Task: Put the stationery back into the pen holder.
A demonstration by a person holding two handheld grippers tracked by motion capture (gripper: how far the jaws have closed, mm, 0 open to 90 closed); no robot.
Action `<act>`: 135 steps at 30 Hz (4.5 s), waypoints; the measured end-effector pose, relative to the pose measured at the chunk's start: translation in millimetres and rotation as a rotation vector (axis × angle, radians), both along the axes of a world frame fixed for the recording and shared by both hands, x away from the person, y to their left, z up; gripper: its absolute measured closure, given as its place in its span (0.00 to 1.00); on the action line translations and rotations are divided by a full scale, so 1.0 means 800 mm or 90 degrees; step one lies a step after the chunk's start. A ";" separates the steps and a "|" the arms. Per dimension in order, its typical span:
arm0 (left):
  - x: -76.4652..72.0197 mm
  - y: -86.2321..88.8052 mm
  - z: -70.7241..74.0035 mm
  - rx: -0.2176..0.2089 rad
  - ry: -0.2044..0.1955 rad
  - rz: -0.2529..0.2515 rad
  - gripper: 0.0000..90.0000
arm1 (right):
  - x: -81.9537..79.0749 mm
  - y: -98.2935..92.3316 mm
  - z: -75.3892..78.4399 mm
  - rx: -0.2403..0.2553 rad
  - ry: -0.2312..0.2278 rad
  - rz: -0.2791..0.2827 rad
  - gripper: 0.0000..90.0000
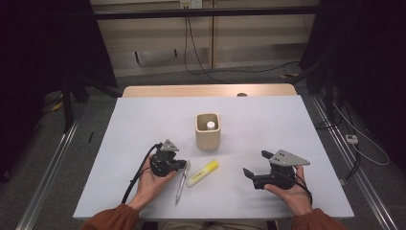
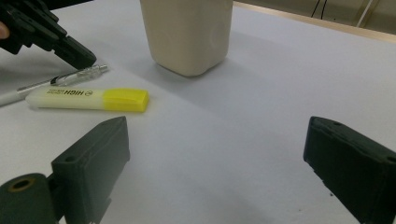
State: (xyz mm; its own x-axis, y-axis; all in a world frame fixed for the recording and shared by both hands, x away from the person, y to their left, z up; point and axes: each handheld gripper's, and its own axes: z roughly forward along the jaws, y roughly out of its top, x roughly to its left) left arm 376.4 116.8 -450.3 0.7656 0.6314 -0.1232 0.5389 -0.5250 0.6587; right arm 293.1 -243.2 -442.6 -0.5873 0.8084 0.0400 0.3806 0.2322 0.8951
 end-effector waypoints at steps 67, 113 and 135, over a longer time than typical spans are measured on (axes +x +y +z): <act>-0.047 0.054 0.029 -0.061 -0.028 0.078 0.16 | 0.000 0.000 0.000 0.000 -0.001 0.002 0.08; -0.111 0.000 0.009 0.053 -0.022 0.080 0.85 | -0.001 0.001 0.000 -0.004 -0.001 0.006 0.08; -0.099 0.014 0.016 0.003 -0.001 0.116 0.89 | -0.001 0.002 0.000 -0.004 -0.001 0.008 0.08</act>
State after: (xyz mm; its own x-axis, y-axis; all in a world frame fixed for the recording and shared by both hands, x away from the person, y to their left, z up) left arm 296.8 128.3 -437.9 0.6392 0.7599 -0.1185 0.6240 -0.4224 0.6574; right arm 292.2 -242.0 -442.3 -0.5970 0.8015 0.0343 0.3761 0.2419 0.8944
